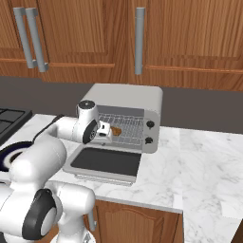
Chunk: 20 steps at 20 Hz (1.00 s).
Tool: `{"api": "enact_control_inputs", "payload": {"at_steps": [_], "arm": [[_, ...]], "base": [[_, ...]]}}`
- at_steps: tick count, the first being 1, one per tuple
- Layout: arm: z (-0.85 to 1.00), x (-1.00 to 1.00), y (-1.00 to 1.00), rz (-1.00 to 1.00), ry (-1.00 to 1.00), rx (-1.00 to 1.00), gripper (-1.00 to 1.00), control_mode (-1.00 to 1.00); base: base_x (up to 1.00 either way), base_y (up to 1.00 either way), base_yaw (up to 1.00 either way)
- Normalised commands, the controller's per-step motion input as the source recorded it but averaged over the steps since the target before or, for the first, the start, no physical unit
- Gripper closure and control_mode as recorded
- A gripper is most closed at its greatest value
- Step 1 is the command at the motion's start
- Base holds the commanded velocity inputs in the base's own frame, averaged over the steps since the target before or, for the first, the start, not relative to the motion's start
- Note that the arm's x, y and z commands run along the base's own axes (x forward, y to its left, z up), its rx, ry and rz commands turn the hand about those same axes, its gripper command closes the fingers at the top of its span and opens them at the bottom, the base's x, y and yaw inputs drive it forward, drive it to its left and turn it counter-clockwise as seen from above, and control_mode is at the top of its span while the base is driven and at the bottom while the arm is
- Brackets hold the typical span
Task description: Pull the toaster oven rack outwards. Pick up the baguette from the plate and place it on the toaster oven rack. Close the toaster oven door fully and set the temperature to the lowest setting.
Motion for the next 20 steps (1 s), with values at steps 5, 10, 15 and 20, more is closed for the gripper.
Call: {"api": "enact_control_inputs", "payload": {"at_steps": [5, 10, 15, 20], "arm": [[0.0, 0.3, 0.0, 0.03, 0.0, 0.0, -1.0, -1.0], [0.0, 0.33, 0.0, 0.02, 0.0, 0.0, -1.0, -1.0], [0.0, 0.34, -0.01, 0.02, 0.0, 0.0, -1.0, -1.0], [0.01, 0.31, -0.01, 0.02, -0.01, 0.0, -1.0, -1.0]], "base": [[0.0, 0.0, 0.0], [0.0, 0.0, 0.0], [0.0, 0.0, 0.0], [0.0, 0.0, 0.0]]}}
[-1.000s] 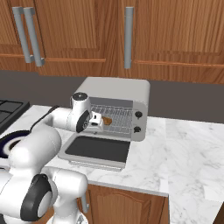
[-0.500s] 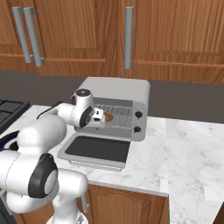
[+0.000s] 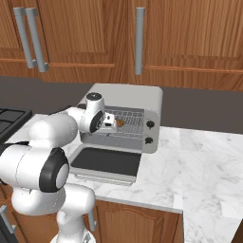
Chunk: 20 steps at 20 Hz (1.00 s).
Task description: Pull the toaster oven rack outwards. Pick up the baguette from the plate and place it on the toaster oven rack. Close the toaster oven door fully and set the temperature to the lowest setting.
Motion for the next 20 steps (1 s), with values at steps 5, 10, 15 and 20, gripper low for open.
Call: {"api": "enact_control_inputs", "payload": {"at_steps": [5, 10, 15, 20], "arm": [[0.03, 0.26, -0.04, 0.02, -0.01, 0.0, -1.0, -1.0], [0.03, 0.22, -0.11, 0.03, 0.0, 0.0, -1.0, -1.0], [0.12, -0.48, -0.01, 0.0, -0.01, 0.03, -1.0, -1.0], [0.53, -0.48, 0.0, 0.0, -0.04, 0.0, -1.0, -1.0]], "base": [[0.0, 0.0, 0.0], [0.0, 0.0, 0.0], [0.0, 0.0, 0.0], [0.0, 0.0, 0.0]]}}
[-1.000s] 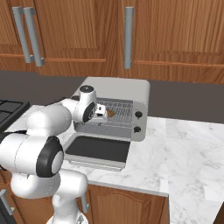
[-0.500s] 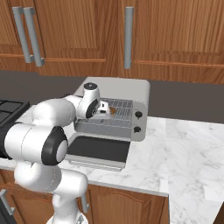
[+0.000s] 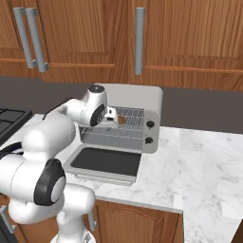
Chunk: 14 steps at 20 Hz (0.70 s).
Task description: Pull the toaster oven rack outwards. Pick up the baguette from the plate and place it on the toaster oven rack. Close the toaster oven door fully and set the temperature to the lowest setting.
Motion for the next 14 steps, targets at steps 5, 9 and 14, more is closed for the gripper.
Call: {"api": "enact_control_inputs", "payload": {"at_steps": [5, 9, 14], "arm": [[0.33, -0.57, -0.39, -0.02, -0.01, 0.07, -1.0, -1.0], [0.0, -0.57, -0.63, -0.12, 0.0, 0.12, -1.0, -1.0], [0.05, -0.56, -0.73, -0.23, 0.0, 0.17, -1.0, -1.0]], "base": [[0.0, 0.0, 0.0], [0.0, 0.0, 0.0], [0.0, 0.0, 0.0]]}}
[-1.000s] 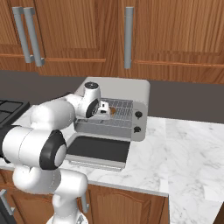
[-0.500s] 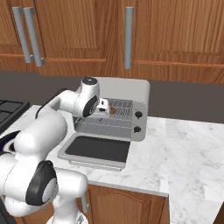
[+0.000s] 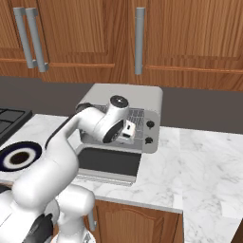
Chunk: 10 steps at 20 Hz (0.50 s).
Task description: Pull the toaster oven rack outwards. Pick up the baguette from the plate and place it on the toaster oven rack. Close the toaster oven door fully and set the temperature to the lowest setting.
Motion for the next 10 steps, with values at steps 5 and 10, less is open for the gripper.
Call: {"api": "enact_control_inputs", "payload": {"at_steps": [5, 10], "arm": [[0.0, -0.23, -0.93, -0.3, 0.0, 0.26, -1.0, -1.0], [0.0, 0.0, -0.73, -0.18, 0.0, 0.34, -1.0, -1.0]], "base": [[0.0, 0.0, 0.0], [0.0, 0.0, 0.0]]}}
